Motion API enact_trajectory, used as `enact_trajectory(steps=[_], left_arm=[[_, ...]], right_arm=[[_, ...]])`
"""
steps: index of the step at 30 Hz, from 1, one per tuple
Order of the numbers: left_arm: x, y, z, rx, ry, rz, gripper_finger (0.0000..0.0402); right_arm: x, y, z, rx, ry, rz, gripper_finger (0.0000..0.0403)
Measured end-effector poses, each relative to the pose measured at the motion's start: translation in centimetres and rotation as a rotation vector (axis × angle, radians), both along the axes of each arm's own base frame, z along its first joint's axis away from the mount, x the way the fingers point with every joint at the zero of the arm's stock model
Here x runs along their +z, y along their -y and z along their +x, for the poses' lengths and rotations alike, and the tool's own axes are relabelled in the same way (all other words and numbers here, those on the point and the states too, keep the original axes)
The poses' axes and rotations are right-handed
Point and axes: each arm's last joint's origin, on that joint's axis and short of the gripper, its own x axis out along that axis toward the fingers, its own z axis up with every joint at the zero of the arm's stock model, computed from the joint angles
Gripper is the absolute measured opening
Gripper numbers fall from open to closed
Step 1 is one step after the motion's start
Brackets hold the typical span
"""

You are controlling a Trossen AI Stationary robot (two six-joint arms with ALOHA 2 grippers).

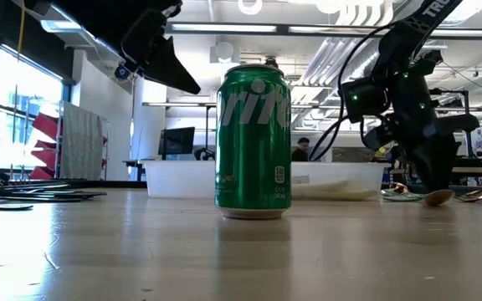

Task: Sort silverware
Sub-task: Put the green spoon into the silverware tray

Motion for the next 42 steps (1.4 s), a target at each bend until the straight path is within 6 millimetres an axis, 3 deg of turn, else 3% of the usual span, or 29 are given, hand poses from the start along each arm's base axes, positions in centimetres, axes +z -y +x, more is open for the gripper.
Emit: enact_trajectory(steps=[7, 17, 20, 23, 25, 37, 42], left_arm=[[0.0, 0.0, 0.0, -0.011, -0.002, -0.008, 0.0], [0.0, 0.0, 0.0, -0.011, -0.002, -0.008, 0.0], [0.0, 0.0, 0.0, -0.012, -0.003, 0.0, 0.0], [0.1, 0.0, 0.1, -0.009, 0.001, 0.008, 0.0], [0.1, 0.0, 0.1, -0.009, 0.001, 0.008, 0.0], [0.5, 0.1, 0.4, 0.002, 0.074, -0.024, 0.0], [0.6, 0.2, 0.4, -0.006, 0.091, -0.061, 0.0]], right_arm=[[0.0, -0.8, 0.4, 0.064, 0.009, -0.006, 0.0093], [-1.6, -2.2, 0.8, 0.157, -0.02, -0.065, 0.0093], [-1.9, -2.2, 0.8, 0.155, -0.031, -0.061, 0.0069], [-1.9, -2.2, 0.8, 0.153, -0.033, -0.05, 0.0016], [-1.8, -2.2, 0.9, 0.154, -0.033, -0.039, 0.0008], [2.8, -3.6, 1.2, -0.073, -0.274, 0.177, 0.0001], [4.2, -4.3, 1.2, -0.128, -0.4, 0.018, 0.0]])
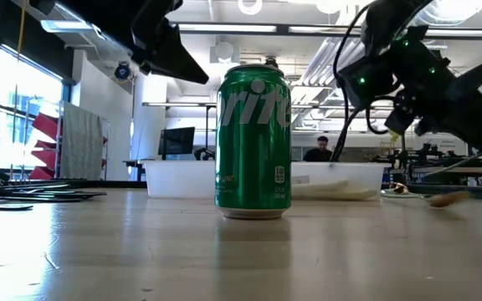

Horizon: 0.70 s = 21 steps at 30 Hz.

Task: Sort silverware
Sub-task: Put the green spoon into the silverware tray

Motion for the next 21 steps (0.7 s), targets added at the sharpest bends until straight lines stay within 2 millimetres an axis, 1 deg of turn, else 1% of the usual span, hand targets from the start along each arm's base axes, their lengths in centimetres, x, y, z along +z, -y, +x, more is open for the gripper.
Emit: enact_trajectory(steps=[3, 6, 8, 12, 15, 18, 21], left_arm=[[0.0, 0.3, -0.1, -0.006, 0.003, -0.005, 0.0], [0.0, 0.5, -0.1, -0.014, 0.004, -0.005, 0.0], [0.0, 0.7, -0.1, -0.017, 0.004, -0.003, 0.0], [0.0, 0.7, -0.1, -0.015, 0.005, -0.002, 0.0], [0.0, 0.7, -0.1, -0.012, 0.005, -0.001, 0.0], [0.0, 0.6, -0.2, 0.011, 0.006, 0.019, 0.0], [0.1, 0.5, -0.2, 0.021, 0.004, 0.038, 0.0]], right_arm=[[1.1, 0.4, 0.5, 0.081, 0.009, -0.193, 0.0], [2.1, 1.7, 1.9, 0.136, 0.131, -0.302, 0.0], [2.9, 3.2, 3.1, 0.163, 0.26, -0.346, 0.0], [4.6, 7.3, 5.6, 0.205, 0.538, -0.477, 0.0], [5.5, 10.4, 7.3, 0.257, 0.678, -0.54, 0.0], [5.8, 13.3, 9.3, 0.317, 0.732, -0.595, 0.0], [5.2, 16.0, 11.4, 0.369, 0.731, -0.58, 0.0]])
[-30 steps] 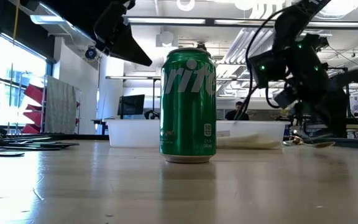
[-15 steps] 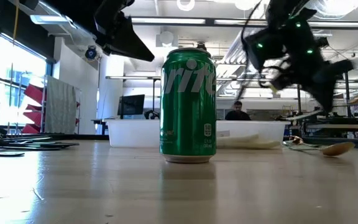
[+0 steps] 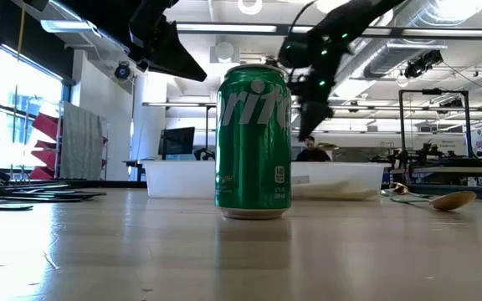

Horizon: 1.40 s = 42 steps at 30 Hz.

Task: Sort silverware
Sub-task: Put the green spoon into the silverware tray

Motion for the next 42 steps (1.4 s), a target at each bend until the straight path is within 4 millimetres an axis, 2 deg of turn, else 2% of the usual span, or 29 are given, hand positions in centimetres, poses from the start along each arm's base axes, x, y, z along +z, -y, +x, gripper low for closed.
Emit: enact_trajectory(steps=[5, 11, 16, 23, 27, 31, 36, 39, 42], left_arm=[[0.0, -0.1, 0.0, 0.003, -0.005, 0.013, 0.0], [-0.2, -0.1, -0.1, 0.01, -0.021, 0.011, 0.0], [-0.3, -0.1, -0.2, 0.015, -0.031, 0.008, 0.0], [-0.4, -0.2, -0.2, 0.022, -0.042, 0.015, 0.0], [-0.5, -0.2, -0.4, 0.03, -0.056, 0.007, 0.0], [-0.6, -0.2, -0.4, 0.034, -0.064, 0.004, 0.0], [-0.6, 0.0, -0.5, 0.026, -0.063, 0.004, 0.0], [-0.6, 0.2, -0.5, 0.018, -0.063, 0.004, 0.0], [-0.6, 0.3, -0.5, 0.014, -0.062, 0.004, 0.0]], right_arm=[[-2.7, 4.1, 2.7, 0.028, -0.057, 0.05, 0.0], [-5.1, 6.9, 3.6, 0.005, -0.193, 0.152, 0.0], [-5.1, 7.4, 3.9, -0.029, -0.213, 0.183, 0.0017], [-3.1, 6.6, 4.7, -0.016, -0.268, 0.113, 0.0107], [-0.8, 4.0, 4.2, -0.008, -0.305, 0.267, 0.0129], [1.9, -0.1, 3.9, 0.062, -0.291, 0.45, 0.0127], [4.4, -6.0, 3.9, 0.063, -0.228, 0.504, 0.0118], [4.9, -9.7, 3.2, 0.002, -0.191, 0.515, 0.0117], [4.2, -13.3, 1.7, -0.043, -0.15, 0.52, 0.0117]])
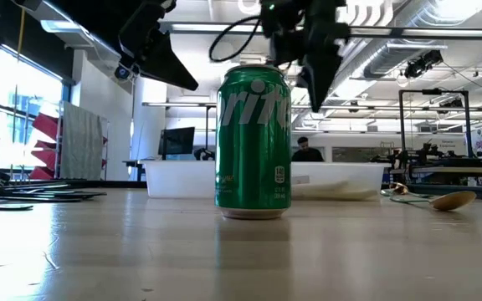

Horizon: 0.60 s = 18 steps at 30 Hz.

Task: Sort silverware
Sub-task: Put the green spoon into the silverware tray

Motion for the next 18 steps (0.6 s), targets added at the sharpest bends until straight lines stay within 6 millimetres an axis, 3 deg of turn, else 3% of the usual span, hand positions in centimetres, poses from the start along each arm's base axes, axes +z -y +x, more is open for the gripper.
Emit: enact_trajectory(steps=[4, 7, 12, 18], left_arm=[[0.0, 0.1, 0.0, 0.001, 0.002, -0.005, 0.0], [0.0, 0.2, 0.0, -0.001, 0.005, -0.006, 0.0], [0.2, 0.2, 0.1, -0.002, 0.025, -0.012, 0.0], [0.3, 0.2, 0.1, -0.005, 0.037, -0.009, 0.0]], right_arm=[[-2.5, -4.2, -3.3, -0.11, 0.022, 0.022, 0.0117], [-4.9, -6.3, -5.8, -0.294, 0.035, 0.073, 0.0117], [-8.4, -8.4, -8.1, -0.557, 0.07, 0.193, 0.0121], [-11.5, -9.8, -9.9, -0.659, 0.004, 0.172, 0.0156]])
